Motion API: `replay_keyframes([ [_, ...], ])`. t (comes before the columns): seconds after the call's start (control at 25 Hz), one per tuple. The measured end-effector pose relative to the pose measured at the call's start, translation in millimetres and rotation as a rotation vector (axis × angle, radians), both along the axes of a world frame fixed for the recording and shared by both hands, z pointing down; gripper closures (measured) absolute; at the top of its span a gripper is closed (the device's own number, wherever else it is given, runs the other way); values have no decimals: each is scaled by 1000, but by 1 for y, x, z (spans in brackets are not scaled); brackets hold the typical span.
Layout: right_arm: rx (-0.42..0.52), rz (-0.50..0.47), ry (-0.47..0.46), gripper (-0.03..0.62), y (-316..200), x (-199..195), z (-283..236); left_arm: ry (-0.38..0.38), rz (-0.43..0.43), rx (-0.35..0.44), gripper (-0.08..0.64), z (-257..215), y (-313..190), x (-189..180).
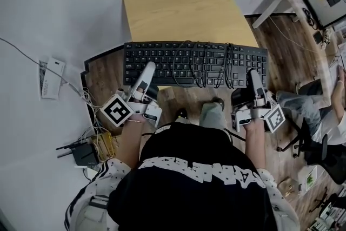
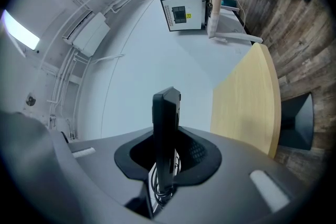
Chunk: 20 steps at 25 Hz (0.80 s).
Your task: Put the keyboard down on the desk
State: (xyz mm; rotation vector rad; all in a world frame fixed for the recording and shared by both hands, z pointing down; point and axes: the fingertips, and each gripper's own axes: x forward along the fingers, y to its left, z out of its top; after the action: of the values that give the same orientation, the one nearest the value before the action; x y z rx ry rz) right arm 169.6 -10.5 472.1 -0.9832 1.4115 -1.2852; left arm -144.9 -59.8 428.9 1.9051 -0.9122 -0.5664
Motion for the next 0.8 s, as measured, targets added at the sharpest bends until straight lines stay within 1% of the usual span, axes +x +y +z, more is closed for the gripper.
replay_keyframes([
  [0.08, -7, 104, 25, 508, 42, -7, -9, 26, 109, 0, 449, -1, 9, 0],
  [0.12, -9, 139, 35, 508, 54, -10, -13, 38, 147, -1, 449, -2, 10, -1],
  [0.2, -9, 156, 42, 508, 50, -13, -18, 47, 165, -5, 449, -4, 1, -2],
  [0.36, -4, 106, 12, 508, 3, -4, -18, 21, 113, 1, 449, -12, -30, 4],
  [0.44, -14, 76, -6, 508, -13, 5, -12, 1, 80, -9, 449, -12, -37, 10],
  [0.56, -13, 45, -5, 508, -22, 15, -5, -6, 52, -11, 450, -8, -37, 17],
  [0.68, -2, 36, -7, 508, -26, 14, -4, 0, 45, 7, 451, -6, -38, 16],
  [0.8, 6, 17, -6, 509, -29, 14, 0, 3, 20, 10, 449, -1, -32, 13],
])
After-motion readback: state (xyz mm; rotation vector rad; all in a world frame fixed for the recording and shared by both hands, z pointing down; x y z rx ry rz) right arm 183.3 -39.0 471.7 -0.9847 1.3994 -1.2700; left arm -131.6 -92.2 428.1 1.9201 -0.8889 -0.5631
